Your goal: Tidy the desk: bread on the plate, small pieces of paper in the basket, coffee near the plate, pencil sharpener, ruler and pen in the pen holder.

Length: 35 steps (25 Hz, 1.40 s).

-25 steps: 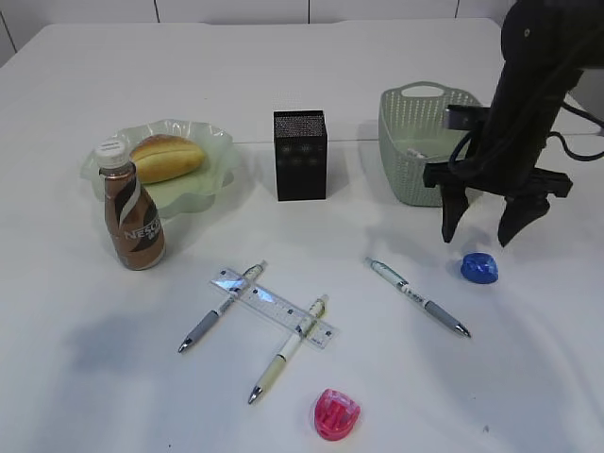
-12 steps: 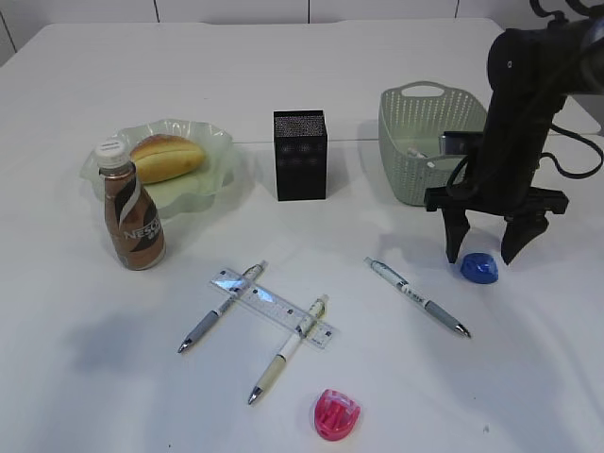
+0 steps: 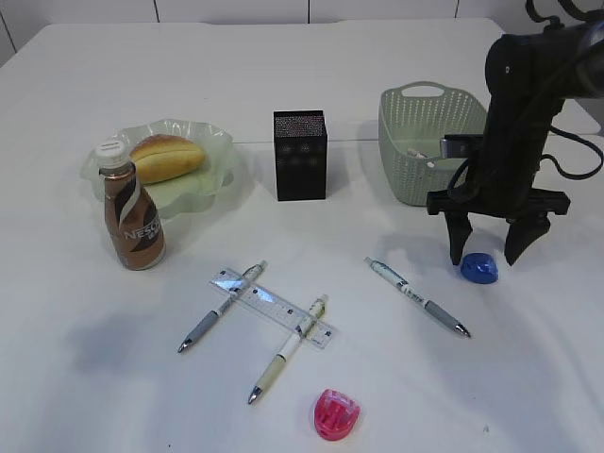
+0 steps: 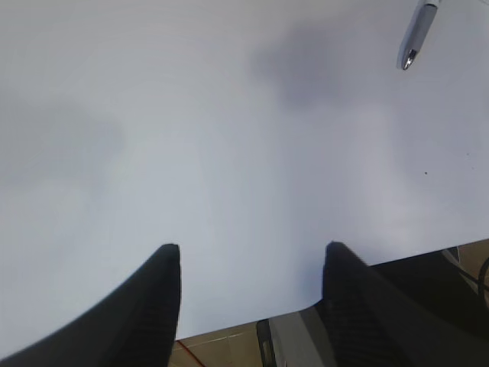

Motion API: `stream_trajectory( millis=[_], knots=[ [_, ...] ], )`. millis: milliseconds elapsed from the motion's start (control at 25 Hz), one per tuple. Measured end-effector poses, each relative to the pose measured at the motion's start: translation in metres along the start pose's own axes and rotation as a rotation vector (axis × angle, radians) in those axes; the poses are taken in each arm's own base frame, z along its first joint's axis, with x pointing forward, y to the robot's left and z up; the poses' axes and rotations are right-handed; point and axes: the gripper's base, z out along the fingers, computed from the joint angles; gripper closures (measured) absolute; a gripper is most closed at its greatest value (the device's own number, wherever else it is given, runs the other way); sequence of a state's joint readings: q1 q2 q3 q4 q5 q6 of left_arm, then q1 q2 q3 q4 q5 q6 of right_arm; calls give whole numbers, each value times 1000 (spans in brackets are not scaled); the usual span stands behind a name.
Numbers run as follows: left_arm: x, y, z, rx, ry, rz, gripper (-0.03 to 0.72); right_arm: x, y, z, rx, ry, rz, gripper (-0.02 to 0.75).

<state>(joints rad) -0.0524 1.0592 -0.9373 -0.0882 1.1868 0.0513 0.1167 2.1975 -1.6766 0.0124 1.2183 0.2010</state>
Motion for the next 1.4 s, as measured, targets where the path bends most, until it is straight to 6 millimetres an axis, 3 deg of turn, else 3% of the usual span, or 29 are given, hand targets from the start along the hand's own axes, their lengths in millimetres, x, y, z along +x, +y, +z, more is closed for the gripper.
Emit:
stream_trajectory(
  millis=[720,1400],
  knots=[
    [0,0,0,0,-1,0,276,-3,0,20,11,42,6,173],
    [0,2,0,-20,0,8,276,-3,0,21,12,44,8,173]
  ],
)
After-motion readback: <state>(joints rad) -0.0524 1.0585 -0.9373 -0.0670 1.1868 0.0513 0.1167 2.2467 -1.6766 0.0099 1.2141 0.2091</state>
